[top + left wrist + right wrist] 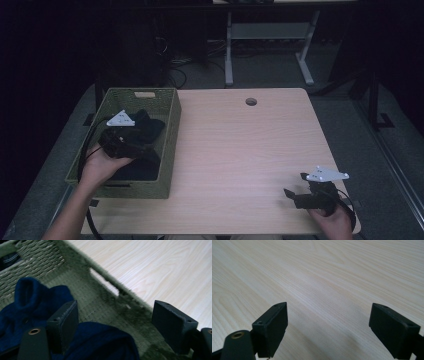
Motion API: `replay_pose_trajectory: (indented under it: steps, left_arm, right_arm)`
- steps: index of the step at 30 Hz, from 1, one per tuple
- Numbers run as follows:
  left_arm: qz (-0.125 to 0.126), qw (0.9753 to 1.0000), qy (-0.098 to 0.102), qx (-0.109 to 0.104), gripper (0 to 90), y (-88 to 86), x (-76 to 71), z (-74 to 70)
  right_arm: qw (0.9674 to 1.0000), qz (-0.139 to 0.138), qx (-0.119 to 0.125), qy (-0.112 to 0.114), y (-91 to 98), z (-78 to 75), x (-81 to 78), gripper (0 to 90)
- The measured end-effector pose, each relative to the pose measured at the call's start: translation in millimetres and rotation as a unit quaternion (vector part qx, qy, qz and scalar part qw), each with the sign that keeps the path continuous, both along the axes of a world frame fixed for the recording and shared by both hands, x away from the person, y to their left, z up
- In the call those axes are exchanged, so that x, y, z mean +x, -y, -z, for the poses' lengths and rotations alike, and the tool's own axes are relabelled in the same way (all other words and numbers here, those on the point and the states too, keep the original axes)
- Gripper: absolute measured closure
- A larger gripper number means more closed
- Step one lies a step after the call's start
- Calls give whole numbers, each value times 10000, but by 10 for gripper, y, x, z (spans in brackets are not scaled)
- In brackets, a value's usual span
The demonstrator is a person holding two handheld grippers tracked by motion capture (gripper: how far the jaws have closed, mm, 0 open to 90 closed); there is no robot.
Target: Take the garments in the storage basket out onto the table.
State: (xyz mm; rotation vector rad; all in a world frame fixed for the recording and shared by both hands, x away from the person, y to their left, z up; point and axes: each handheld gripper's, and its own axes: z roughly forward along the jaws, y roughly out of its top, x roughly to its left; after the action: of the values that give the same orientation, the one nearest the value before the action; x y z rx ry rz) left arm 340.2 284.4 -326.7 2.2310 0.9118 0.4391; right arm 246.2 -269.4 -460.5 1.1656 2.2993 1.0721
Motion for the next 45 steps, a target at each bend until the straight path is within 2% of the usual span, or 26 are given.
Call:
replay_pose_trajectory:
  steps: [4,14,17,28,40,45]
  left_arm:
    - [-102,9999,-54,11,216,-65,34,45]
    - [-535,9983,-232,3,216,-292,153,199]
    - [-676,9973,-293,-23,217,-367,191,237]
    - [-1049,9931,-515,105,222,-508,301,374]
    - [-1125,9912,-660,226,225,-516,377,442]
    - [-1220,9888,-804,305,226,-520,433,492]
  right_arm:
    - [10000,-6,-12,-16,-7,1,4,151]
    - [10000,-39,-21,1,-14,-2,5,152]
    - [10000,-53,-26,0,-20,-2,5,152]
    - [10000,-90,-33,-26,-32,-2,10,152]
    - [9999,-100,-18,-25,-34,-4,6,151]
    - [9999,-108,-13,-26,-36,-8,2,152]
